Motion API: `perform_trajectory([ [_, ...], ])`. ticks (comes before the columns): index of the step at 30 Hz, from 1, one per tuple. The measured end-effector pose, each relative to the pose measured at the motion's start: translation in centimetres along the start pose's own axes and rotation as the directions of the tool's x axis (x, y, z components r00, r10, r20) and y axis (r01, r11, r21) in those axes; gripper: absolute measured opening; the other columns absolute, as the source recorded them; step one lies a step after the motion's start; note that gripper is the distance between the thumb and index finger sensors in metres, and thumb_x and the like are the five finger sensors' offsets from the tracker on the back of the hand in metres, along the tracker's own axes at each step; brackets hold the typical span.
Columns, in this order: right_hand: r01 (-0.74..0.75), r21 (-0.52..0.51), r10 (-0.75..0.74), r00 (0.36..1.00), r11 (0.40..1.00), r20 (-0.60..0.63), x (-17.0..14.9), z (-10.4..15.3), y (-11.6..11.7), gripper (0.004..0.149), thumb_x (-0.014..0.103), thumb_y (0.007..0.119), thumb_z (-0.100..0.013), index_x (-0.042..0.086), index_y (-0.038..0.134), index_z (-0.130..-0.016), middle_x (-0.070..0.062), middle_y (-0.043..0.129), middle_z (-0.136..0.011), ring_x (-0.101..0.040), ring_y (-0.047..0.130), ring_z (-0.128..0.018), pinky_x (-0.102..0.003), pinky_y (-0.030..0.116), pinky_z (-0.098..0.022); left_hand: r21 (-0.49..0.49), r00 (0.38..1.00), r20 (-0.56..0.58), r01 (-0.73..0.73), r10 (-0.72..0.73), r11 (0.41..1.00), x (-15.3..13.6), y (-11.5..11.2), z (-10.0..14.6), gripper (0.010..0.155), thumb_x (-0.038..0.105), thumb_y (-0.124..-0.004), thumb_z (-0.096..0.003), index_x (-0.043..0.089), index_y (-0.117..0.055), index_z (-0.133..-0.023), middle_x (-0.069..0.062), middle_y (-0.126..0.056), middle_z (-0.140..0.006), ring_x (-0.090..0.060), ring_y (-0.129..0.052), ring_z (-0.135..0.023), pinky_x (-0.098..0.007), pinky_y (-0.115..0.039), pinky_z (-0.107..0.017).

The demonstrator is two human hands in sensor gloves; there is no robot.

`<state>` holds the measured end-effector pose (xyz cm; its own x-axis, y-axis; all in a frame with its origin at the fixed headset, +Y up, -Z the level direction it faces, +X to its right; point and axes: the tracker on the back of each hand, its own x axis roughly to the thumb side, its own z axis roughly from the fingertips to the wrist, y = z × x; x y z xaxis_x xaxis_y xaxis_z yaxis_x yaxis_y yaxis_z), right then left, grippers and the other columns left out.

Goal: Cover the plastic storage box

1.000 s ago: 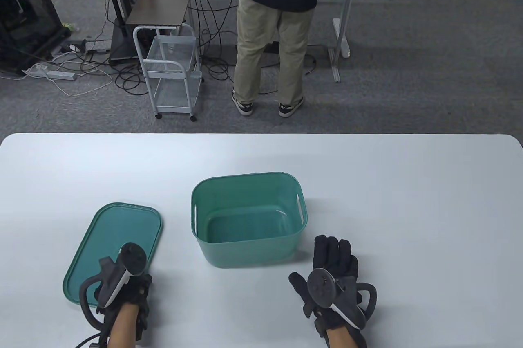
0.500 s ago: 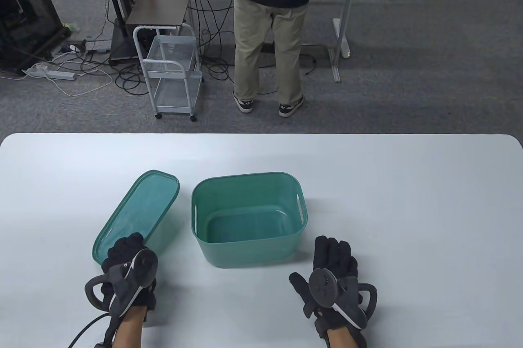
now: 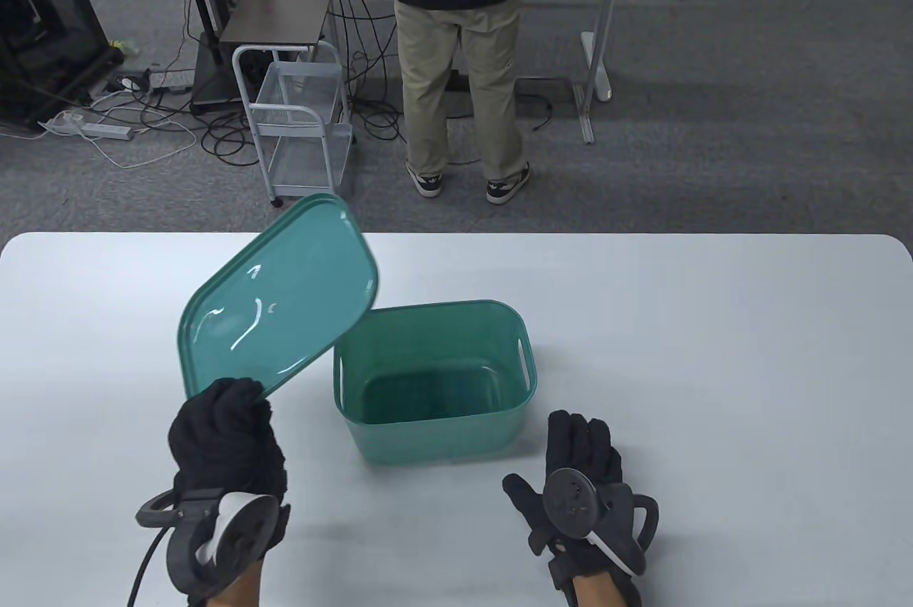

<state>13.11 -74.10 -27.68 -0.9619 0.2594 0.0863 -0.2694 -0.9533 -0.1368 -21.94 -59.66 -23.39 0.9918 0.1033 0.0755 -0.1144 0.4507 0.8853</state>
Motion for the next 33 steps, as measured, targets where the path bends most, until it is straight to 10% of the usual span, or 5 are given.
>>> perform_trajectory([
  [8, 0.007, 0.006, -0.007, 1.000, 1.000, 0.000, 0.0, 0.0, 0.0, 0.102, 0.072, 0.068, -0.045, 0.006, 0.030, -0.113, -0.029, 0.045, -0.119, -0.058, 0.038, -0.106, -0.068, 0.045, -0.071, 0.058, 0.967, 0.230, -0.125, 0.109, 0.990, 8.5, 0.5, -0.3, 0.048, 0.028, -0.077, -0.0392, 0.032, -0.071, -0.086, 0.005, -0.079, -0.091, -0.022, -0.086, -0.079, -0.044, -0.070, -0.074],
  [23, 0.060, -0.043, -0.061, 0.998, 0.997, -0.021, -0.4, 0.1, -0.1, 0.102, 0.070, 0.070, -0.045, 0.006, 0.028, -0.113, -0.027, 0.041, -0.120, -0.056, 0.037, -0.107, -0.066, 0.045, -0.072, -0.043, 0.968, 0.235, -0.082, 0.089, 0.996, 5.6, -2.5, 2.9, 0.047, 0.028, -0.076, -0.0388, 0.033, -0.070, -0.085, 0.005, -0.079, -0.090, -0.021, -0.085, -0.078, -0.043, -0.070, -0.073],
  [33, 0.256, -0.457, -0.290, 0.957, 0.852, -0.004, -0.8, 0.1, -4.6, 0.098, 0.056, 0.081, -0.047, 0.007, 0.026, -0.112, -0.025, 0.039, -0.120, -0.054, 0.038, -0.108, -0.063, 0.047, -0.073, -0.069, 0.972, 0.208, -0.097, 0.110, 0.993, 4.5, -3.4, 3.7, 0.047, 0.028, -0.076, -0.0384, 0.034, -0.070, -0.085, 0.006, -0.079, -0.090, -0.020, -0.086, -0.079, -0.043, -0.070, -0.074],
])
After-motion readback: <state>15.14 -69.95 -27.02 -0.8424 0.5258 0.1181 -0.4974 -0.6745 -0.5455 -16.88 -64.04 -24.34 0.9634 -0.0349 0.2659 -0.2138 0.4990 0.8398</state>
